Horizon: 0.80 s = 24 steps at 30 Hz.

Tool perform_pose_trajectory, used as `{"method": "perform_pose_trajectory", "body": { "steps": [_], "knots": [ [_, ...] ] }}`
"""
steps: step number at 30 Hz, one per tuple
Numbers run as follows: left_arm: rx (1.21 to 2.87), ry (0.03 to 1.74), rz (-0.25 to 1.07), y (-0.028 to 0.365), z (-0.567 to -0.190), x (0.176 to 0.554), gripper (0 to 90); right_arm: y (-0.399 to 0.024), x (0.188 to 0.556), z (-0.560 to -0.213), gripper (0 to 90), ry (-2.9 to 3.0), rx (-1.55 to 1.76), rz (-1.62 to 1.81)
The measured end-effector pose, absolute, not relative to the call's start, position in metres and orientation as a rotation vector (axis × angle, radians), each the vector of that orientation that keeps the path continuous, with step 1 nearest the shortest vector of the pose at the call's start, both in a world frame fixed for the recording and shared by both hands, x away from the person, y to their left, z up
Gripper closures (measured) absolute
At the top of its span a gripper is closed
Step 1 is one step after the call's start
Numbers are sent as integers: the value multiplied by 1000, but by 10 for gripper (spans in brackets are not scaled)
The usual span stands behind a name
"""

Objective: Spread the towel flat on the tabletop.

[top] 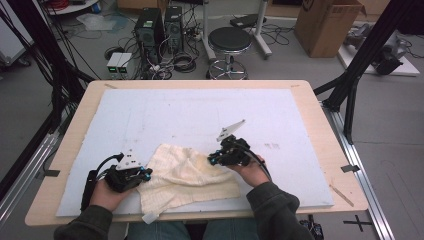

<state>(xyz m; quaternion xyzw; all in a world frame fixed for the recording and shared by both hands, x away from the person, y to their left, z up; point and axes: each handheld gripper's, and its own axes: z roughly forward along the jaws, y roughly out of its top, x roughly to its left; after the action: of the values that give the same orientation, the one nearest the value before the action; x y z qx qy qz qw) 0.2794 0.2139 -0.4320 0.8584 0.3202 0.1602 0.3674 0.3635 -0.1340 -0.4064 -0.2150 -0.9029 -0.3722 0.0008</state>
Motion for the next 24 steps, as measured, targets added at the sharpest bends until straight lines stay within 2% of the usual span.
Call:
{"method": "perform_pose_trajectory", "body": {
  "steps": [5,8,9,10,11,14,17,24],
  "knots": [
    [2196,813,403,209,-431,282,883,-170,362,-377,832,-2919,-794,-1317],
    [2196,806,397,206,-431,283,883,-184,367,-377,812,-2948,-883,-1294],
    [2192,807,391,205,-431,283,882,-186,369,-383,776,-2958,-901,-1253],
    [2192,801,390,205,-431,283,878,-187,372,-390,703,-2964,-918,-1206],
    [2177,808,391,205,-430,283,868,-189,374,-396,694,-2957,-945,-1169],
    [2136,829,380,209,-428,287,795,-198,374,-403,647,-2922,-988,-1207],
    [2074,869,368,213,-424,295,709,-204,376,-400,643,-2882,-1016,-1280],
    [2016,926,370,213,-419,323,614,-194,385,-412,571,-2882,-1017,-1218]
  ]
}}
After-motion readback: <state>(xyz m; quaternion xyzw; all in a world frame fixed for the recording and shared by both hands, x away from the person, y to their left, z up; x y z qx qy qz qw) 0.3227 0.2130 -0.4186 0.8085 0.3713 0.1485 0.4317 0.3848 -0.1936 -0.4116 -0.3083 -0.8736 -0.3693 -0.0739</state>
